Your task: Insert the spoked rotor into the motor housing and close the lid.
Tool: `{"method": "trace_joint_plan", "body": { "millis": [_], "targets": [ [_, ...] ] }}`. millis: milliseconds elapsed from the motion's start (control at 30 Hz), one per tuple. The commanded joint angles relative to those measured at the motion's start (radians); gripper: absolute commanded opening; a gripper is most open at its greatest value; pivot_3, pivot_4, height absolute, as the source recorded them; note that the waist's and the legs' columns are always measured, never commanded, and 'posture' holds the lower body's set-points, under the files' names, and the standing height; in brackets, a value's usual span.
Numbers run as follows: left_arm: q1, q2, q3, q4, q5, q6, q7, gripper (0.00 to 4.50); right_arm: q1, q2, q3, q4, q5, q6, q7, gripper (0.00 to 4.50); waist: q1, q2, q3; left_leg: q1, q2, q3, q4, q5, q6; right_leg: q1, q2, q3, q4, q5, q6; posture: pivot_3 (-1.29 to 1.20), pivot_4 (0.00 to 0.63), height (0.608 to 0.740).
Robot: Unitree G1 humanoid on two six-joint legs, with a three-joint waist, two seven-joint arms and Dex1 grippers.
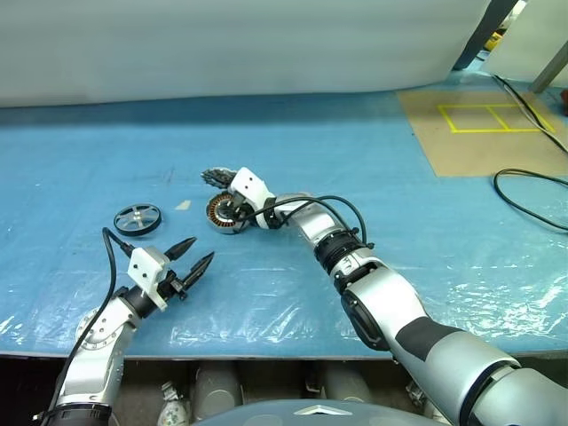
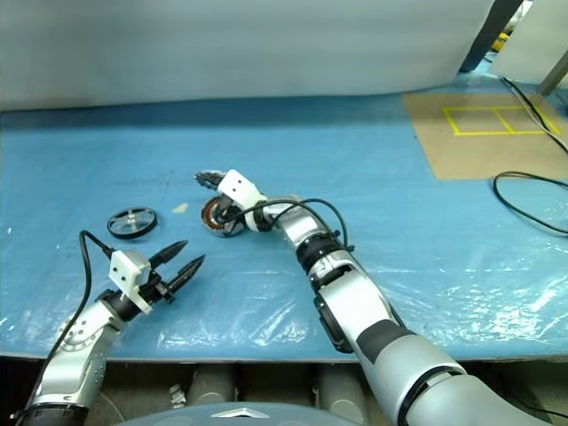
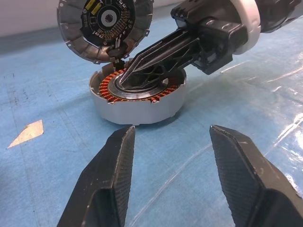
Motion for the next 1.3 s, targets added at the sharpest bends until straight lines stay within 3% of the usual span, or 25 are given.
{"method": "trace_joint_plan", "body": {
  "millis": [33, 267, 433, 700, 933, 1300],
  "targets": [
    [-0.009, 0.005, 0.001, 0.000, 0.009, -0.030, -0.005, 2.57, 0.026, 0.022, -0.062, -0.017, 0.076, 0.085, 0.010, 0.04, 0.001, 0.000, 0.000, 0.000, 0.000, 0.000, 0.000, 0.000, 0.000, 0.000, 0.000, 0.000, 0.000, 0.000, 0.000, 0.00, 0.150, 0.740],
    [-0.019, 0.003, 0.003, 0.007, 0.011, -0.035, -0.001, 2.57, 0.001, 0.030, -0.128, -0.089, 0.156, 0.060, 0.007, 0.04, 0.000, 0.000, 0.000, -0.002, 0.000, 0.000, 0.000, 0.000, 0.000, -0.002, 0.000, 0.000, 0.000, 0.000, 0.000, 0.00, 0.150, 0.740],
    [-0.028, 0.004, 0.005, 0.011, 0.016, -0.035, 0.004, 2.57, 0.025, 0.001, -0.027, -0.096, 0.047, -0.068, -0.011, 0.04, -0.001, 0.000, 0.000, -0.002, 0.000, 0.000, -0.001, 0.000, -0.001, -0.002, 0.000, 0.000, -0.001, 0.000, 0.000, 0.00, 0.150, 0.740],
    [-0.030, 0.002, 0.004, 0.003, 0.017, -0.031, 0.012, 2.57, 0.057, 0.004, 0.035, -0.096, -0.011, -0.098, -0.040, 0.04, -0.001, 0.000, 0.000, -0.002, 0.000, 0.000, -0.001, 0.000, -0.001, -0.002, 0.000, 0.000, -0.001, 0.000, 0.000, 0.00, 0.150, 0.740],
    [-0.035, 0.000, 0.027, -0.019, -0.007, -0.007, 0.039, 2.57, 0.076, 0.008, 0.018, -0.196, 0.061, -0.084, 0.080, 0.04, -0.001, 0.000, 0.000, -0.002, 0.000, 0.000, -0.002, 0.000, 0.000, -0.002, 0.000, 0.000, -0.001, 0.000, 0.000, 0.00, 0.150, 0.740],
    [-0.050, 0.219, 0.140, 0.023, -0.109, 0.077, -0.141, 2.57, 0.129, -0.042, 0.051, -0.328, 0.066, -0.045, 0.163, 0.04, 0.000, 0.000, 0.000, -0.002, 0.000, 0.000, -0.002, 0.000, 0.000, -0.002, 0.000, 0.000, -0.001, 0.000, 0.000, 0.00, 0.150, 0.740]
  ]
}}
